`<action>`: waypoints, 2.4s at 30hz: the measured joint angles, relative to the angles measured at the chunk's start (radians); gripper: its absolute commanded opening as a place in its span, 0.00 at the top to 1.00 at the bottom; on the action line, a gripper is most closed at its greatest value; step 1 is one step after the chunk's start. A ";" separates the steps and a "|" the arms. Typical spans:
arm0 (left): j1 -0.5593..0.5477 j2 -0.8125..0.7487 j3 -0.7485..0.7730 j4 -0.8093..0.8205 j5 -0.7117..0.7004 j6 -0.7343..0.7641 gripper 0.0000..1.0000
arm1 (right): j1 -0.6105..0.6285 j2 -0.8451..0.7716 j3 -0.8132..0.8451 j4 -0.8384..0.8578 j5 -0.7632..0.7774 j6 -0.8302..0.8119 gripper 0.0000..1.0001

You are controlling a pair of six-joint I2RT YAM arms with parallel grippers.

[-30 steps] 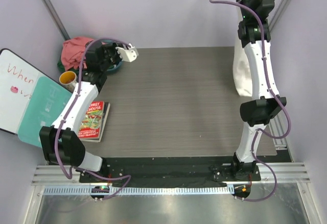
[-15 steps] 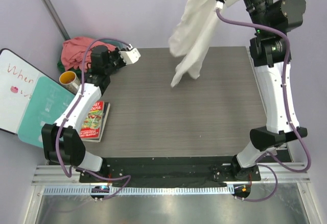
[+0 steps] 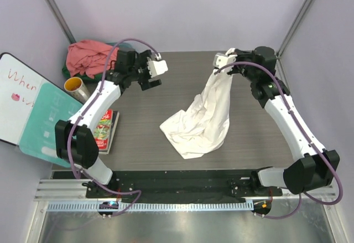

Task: Fold and stack the t-shirts
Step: Flatten the tshirt out

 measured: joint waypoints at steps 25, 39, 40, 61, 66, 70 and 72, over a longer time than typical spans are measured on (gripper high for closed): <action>-0.167 0.460 0.408 -0.998 0.317 0.352 0.12 | 0.000 0.075 -0.029 0.016 0.122 -0.034 0.99; -0.274 0.471 0.146 -0.752 0.302 0.064 0.21 | -0.009 0.081 -0.029 0.022 0.111 -0.037 0.99; -0.276 0.469 0.138 -0.738 0.298 0.048 0.21 | -0.010 0.081 -0.029 0.022 0.110 -0.037 0.99; -0.308 0.468 0.181 -0.639 0.291 -0.049 0.34 | -0.035 0.081 -0.028 0.023 0.104 -0.024 0.99; -0.309 0.503 0.221 -0.702 0.303 -0.005 0.38 | -0.043 0.081 -0.028 0.027 0.103 -0.025 0.99; -0.309 0.513 0.222 -0.735 0.302 0.015 0.41 | -0.050 0.081 -0.028 0.032 0.103 -0.024 0.99; -0.309 0.513 0.222 -0.745 0.302 0.022 0.42 | -0.053 0.081 -0.028 0.031 0.103 -0.023 0.99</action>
